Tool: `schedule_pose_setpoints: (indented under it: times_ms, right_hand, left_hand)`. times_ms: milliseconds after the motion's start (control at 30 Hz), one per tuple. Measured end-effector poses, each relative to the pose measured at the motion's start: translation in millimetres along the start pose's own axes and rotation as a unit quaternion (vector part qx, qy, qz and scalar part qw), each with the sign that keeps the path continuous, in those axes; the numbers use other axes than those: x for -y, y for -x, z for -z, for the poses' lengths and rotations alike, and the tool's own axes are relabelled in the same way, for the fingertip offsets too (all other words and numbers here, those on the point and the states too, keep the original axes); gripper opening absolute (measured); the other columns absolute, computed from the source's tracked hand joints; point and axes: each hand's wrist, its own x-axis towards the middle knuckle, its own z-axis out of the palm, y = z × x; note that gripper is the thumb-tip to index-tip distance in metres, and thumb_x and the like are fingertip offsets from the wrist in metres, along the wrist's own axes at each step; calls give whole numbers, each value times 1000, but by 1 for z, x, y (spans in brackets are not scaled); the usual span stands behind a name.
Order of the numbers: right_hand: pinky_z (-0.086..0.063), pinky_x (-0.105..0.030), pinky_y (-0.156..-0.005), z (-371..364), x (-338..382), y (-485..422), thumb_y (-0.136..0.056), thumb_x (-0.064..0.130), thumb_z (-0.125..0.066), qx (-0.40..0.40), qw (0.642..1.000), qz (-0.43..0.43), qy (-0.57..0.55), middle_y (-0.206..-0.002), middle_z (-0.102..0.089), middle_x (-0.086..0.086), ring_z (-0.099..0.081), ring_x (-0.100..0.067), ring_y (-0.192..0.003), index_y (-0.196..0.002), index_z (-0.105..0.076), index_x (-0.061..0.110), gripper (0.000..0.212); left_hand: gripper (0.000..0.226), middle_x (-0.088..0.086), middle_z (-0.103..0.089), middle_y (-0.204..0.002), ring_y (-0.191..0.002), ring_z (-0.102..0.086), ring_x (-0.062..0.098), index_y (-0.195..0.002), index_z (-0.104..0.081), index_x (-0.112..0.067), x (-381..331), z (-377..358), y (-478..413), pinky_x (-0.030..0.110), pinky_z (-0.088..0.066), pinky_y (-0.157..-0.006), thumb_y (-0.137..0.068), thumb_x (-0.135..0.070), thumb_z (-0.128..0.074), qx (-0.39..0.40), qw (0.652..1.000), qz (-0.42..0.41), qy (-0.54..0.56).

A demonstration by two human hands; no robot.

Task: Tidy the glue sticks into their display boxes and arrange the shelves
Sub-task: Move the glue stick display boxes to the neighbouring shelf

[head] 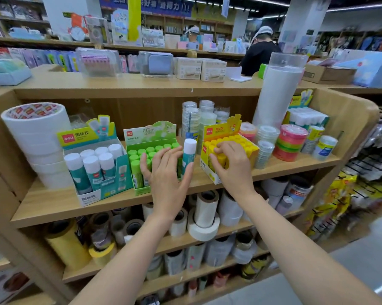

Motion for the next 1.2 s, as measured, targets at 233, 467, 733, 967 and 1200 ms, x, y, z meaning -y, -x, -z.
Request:
schedule_pose_setpoints:
  times_ms: [233, 467, 733, 967, 1200]
  right_hand:
    - [-25, -46, -118, -6, -8, 9, -83, 15, -74, 12, 999, -28, 32, -111, -65, -6, -54, -28, -122, -97, -59, 9, 22]
    - [-42, -46, -102, -3, -4, 5, -82, 16, -73, 6, 999, -23, 43, -97, -63, -5, -56, -24, -100, -94, -57, 8, 21]
    - [-32, -45, -110, -1, -2, 4, -81, 23, -73, 49, 995, -34, 75, -107, -62, -6, -56, -28, -109, -92, -53, 14, 24]
    - [-35, -39, -111, 14, 23, 2, -93, 34, -63, 31, 989, -18, -141, -135, -55, 4, -48, -12, -128, -133, -52, 19, 44]
    - [-51, -24, -81, 6, 74, -8, -89, 17, -69, 143, 926, 11, -350, -108, -65, 3, -63, -10, -93, -117, -64, 13, 29]
  left_hand:
    - [40, -8, -64, -123, -128, -45, 14, -116, -65, -18, 0, -1, 1, 56, -12, -117, -95, -47, -48, 6, 1000, 6, 4]
    - [39, -10, -63, -124, -128, -45, 13, -117, -64, -20, 1, -1, 1, 49, -6, -118, -95, -48, -48, 9, 1000, 2, 1]
    - [39, -10, -63, -124, -128, -45, 12, -117, -64, -20, 1, 0, 1, 46, -3, -118, -95, -48, -48, 8, 1000, -2, 0]
    - [43, -8, -61, -130, -135, -40, 15, -117, -65, -20, -3, 12, 2, 46, -4, -119, -93, -50, -46, 14, 1000, 3, 4]
    - [37, -7, -61, -126, -132, -40, 20, -117, -65, -20, -6, 48, 24, 53, -25, -111, -92, -44, -54, -14, 1000, 23, -14]
